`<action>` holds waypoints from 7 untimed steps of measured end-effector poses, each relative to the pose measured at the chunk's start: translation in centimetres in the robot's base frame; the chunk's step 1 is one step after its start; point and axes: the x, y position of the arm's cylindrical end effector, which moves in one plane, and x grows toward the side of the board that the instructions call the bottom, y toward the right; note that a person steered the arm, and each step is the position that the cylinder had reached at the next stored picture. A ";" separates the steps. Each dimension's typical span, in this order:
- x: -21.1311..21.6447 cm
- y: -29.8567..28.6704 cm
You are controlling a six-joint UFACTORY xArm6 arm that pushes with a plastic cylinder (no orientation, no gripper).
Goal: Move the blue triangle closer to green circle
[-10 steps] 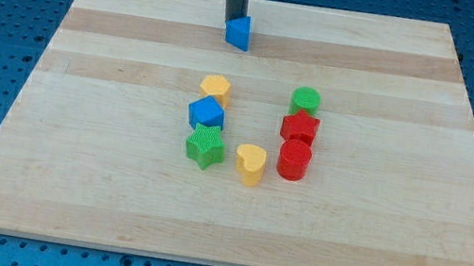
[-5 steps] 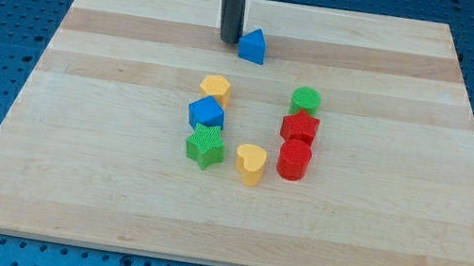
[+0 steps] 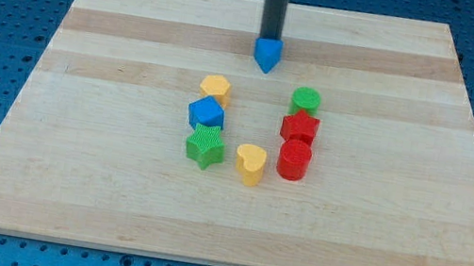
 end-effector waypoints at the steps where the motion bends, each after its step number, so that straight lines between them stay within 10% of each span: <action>1: 0.4 0.1; 7: 6.3 1.0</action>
